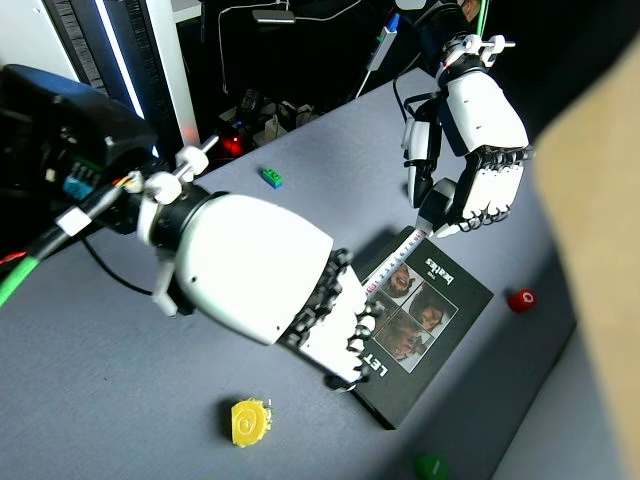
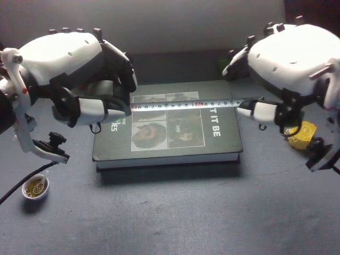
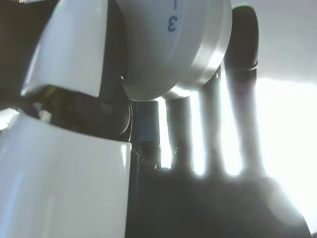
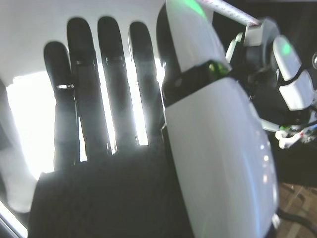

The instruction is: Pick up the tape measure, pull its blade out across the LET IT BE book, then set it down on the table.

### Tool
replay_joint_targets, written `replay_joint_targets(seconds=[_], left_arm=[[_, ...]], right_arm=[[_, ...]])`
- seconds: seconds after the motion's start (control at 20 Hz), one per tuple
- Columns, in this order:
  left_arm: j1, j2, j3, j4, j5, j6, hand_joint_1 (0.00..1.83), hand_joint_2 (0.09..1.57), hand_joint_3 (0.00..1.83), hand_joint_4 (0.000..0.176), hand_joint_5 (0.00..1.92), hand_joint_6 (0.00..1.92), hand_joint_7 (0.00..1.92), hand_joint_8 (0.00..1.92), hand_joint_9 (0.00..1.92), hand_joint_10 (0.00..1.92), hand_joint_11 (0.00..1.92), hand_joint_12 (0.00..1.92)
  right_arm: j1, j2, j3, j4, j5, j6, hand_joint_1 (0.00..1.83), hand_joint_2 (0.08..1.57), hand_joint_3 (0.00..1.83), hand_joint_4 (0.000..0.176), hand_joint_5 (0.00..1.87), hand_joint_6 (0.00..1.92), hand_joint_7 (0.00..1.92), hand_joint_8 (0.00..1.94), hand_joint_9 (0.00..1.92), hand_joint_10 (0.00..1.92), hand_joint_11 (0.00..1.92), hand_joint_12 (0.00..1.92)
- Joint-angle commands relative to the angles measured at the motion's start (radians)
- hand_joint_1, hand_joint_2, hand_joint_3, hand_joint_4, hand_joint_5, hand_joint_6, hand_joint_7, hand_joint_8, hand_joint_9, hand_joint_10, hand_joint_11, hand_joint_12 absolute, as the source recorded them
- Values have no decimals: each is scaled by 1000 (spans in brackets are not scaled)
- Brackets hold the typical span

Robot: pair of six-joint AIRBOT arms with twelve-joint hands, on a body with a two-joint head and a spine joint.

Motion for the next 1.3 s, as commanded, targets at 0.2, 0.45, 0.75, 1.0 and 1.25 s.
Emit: replay_joint_targets(seconds=[0.2,0.45,0.75,1.0,1.25], left_arm=[[-33,-6,13,-24,109,-3,1386,1077,0,0,1075,655,1097,825,919,1218,824,1107],[-51,-7,20,-9,109,-3,1386,1076,0,0,1075,650,1101,816,920,1222,812,1108],[-58,-6,21,-9,109,-3,1385,1077,0,0,1086,631,1115,817,891,1240,802,1115],[-58,-7,26,-8,108,-6,1387,1073,0,0,1095,610,1133,791,899,1227,823,1121],[-62,-6,47,23,93,-28,1386,1074,0,0,1097,604,1128,808,895,1225,813,1116]], right_arm=[[11,-57,72,-75,86,12,1041,1136,2,0,817,53,903,43,860,80,385,1163],[22,-114,142,-75,73,29,1060,1133,0,0,837,55,910,37,866,78,410,1179],[23,-120,144,-74,73,30,1048,1121,0,0,828,40,919,29,887,84,413,1182],[40,-104,144,-79,58,28,1067,1125,0,0,839,39,921,25,882,80,402,1177],[36,-85,144,-80,58,25,1073,1133,3,0,848,38,922,21,899,85,418,1182]])
